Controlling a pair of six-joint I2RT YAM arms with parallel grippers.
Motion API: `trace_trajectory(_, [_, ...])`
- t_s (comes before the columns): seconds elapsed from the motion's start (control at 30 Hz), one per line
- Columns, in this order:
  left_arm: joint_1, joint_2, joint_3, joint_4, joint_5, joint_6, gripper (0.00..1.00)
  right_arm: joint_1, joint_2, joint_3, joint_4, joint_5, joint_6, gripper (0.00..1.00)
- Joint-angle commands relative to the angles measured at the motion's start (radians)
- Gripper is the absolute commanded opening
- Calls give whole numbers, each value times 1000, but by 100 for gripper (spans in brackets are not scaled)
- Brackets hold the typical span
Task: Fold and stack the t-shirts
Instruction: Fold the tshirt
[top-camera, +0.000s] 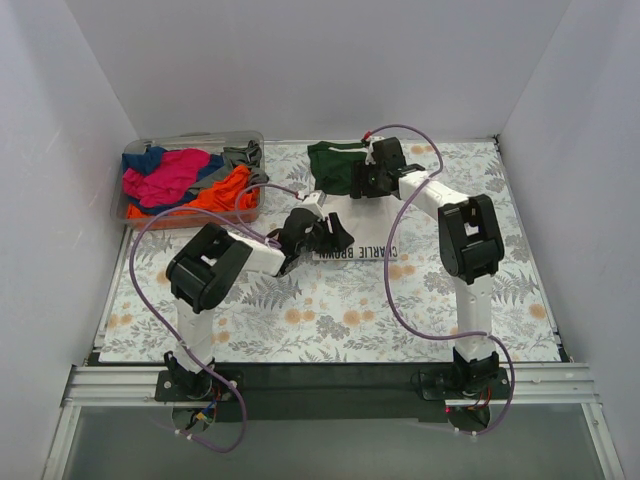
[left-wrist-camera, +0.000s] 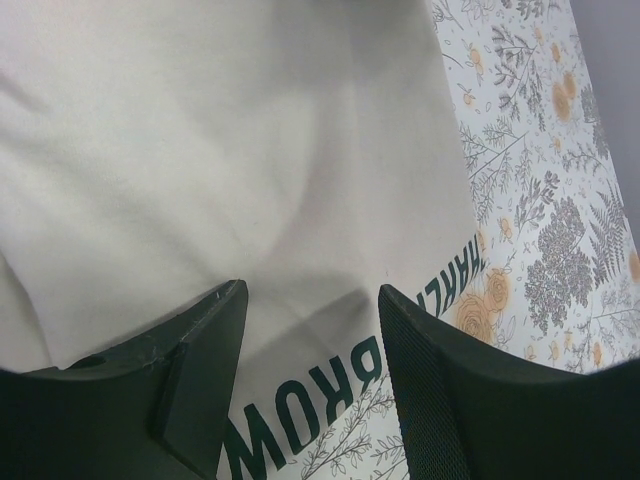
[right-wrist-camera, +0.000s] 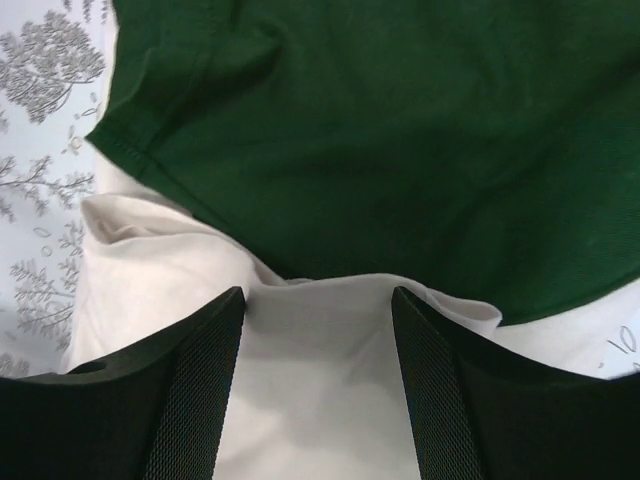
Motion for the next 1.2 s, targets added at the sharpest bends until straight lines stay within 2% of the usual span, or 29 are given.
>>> trace_trajectory(0.0, [-19,48,-70,-111,-17,-1,52,0,11,53,-22,83,-7,54])
trace_trajectory(0.17, [-42,54,-97,-112,-39,13,52,0,-101,-42,-3,120,-8,54])
trace_trajectory(0.43, [-91,59,-206,-95,-81,-15,52,10,-424,-358,75,156,12,55])
trace_trajectory(0.6, [-108,45,-283,-95,-119,-26,52,23,-563,-542,90,169,41,57])
trace_trajectory(0.97, [-131,-65,-443,-94,-193,-21,52,38,-715,-786,90,146,78,58])
trace_trajectory(1.17, [-172,-254,-409,-160,-244,35,62,56,-775,-881,92,95,104,58])
